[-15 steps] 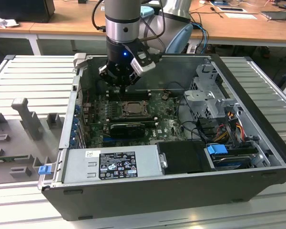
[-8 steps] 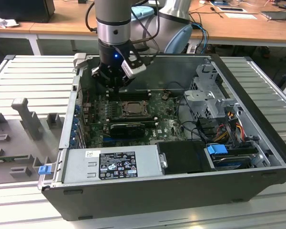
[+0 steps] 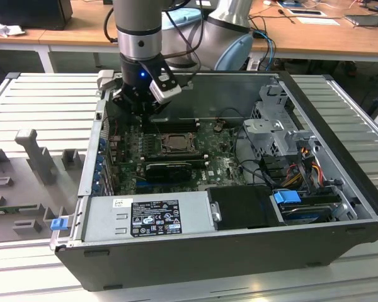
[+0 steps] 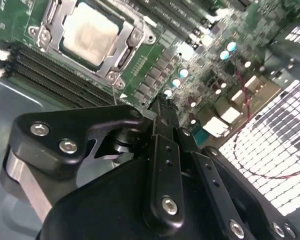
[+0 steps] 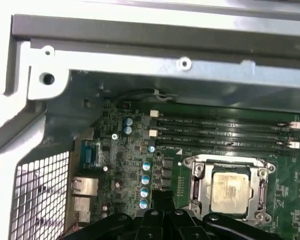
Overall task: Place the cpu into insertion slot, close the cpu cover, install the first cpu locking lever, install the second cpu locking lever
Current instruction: 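Install the first cpu locking lever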
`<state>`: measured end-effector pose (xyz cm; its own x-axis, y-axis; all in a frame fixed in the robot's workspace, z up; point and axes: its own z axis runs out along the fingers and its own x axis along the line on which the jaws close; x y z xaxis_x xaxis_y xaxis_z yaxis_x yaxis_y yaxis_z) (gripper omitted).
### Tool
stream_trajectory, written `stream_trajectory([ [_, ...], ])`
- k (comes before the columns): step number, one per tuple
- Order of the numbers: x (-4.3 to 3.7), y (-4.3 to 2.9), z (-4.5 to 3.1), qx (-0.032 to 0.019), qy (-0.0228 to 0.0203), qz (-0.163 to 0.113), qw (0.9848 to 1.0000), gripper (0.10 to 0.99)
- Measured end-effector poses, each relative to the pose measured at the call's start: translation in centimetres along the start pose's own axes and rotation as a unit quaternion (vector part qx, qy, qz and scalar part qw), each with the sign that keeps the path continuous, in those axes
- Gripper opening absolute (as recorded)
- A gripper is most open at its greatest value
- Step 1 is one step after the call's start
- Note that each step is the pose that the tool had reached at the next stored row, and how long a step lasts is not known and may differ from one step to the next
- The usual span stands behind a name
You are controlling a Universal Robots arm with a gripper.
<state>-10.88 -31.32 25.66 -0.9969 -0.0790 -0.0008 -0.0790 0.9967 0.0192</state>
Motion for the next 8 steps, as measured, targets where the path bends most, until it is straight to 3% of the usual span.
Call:
stream_trajectory([
  [4,-0.03,1.26,0.10,-0.0003,0.0000,0.000,1.0000,0.106],
  [8,-0.01,1.84,0.12,-0.0003,0.0000,0.000,1.0000,0.106],
])
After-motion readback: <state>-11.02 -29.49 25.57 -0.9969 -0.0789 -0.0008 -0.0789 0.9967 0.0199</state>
